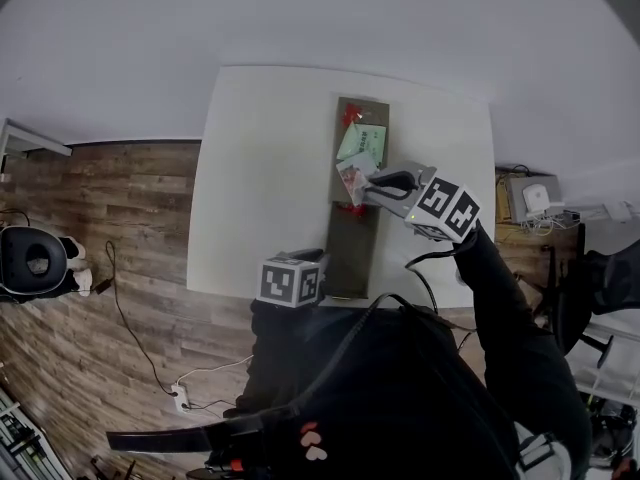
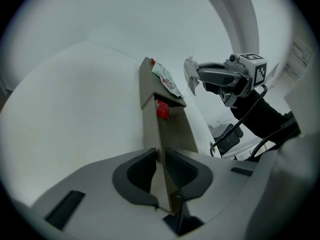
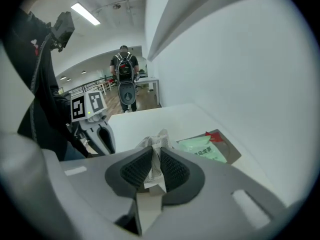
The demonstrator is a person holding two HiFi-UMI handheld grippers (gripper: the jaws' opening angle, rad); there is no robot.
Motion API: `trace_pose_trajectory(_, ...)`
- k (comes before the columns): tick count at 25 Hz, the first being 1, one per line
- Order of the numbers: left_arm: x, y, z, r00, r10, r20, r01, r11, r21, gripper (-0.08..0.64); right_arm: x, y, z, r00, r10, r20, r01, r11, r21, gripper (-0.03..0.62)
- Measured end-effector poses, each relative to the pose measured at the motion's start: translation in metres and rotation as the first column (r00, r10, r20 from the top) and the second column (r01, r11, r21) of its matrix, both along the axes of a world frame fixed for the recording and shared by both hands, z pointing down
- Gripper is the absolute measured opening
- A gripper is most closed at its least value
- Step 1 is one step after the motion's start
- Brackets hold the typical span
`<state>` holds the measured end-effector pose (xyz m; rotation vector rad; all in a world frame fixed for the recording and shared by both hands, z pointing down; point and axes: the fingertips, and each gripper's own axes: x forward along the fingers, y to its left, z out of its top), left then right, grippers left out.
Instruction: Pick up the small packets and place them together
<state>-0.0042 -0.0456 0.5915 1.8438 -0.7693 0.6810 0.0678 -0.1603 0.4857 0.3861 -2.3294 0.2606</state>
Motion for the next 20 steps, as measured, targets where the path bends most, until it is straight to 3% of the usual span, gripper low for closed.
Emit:
trace_pose_trajectory(7, -0.001, -0.004, -0.003, 1.0, -0.006, 0.005, 0.005, 1.0, 0.008, 0.06, 0.03, -0.052, -0.001, 0.988, 0.15, -0.036, -0.147, 0.987, 0.06, 0.055)
trace_pose_trajectory(20, -0.001, -0.009, -0.003, 1.0, -0.003, 0.016, 0.003, 1.0, 0.012, 0.06, 0.035, -0.098, 0.027, 0.961, 0.256, -0.106, -0.25, 0.966, 0.068, 0.054)
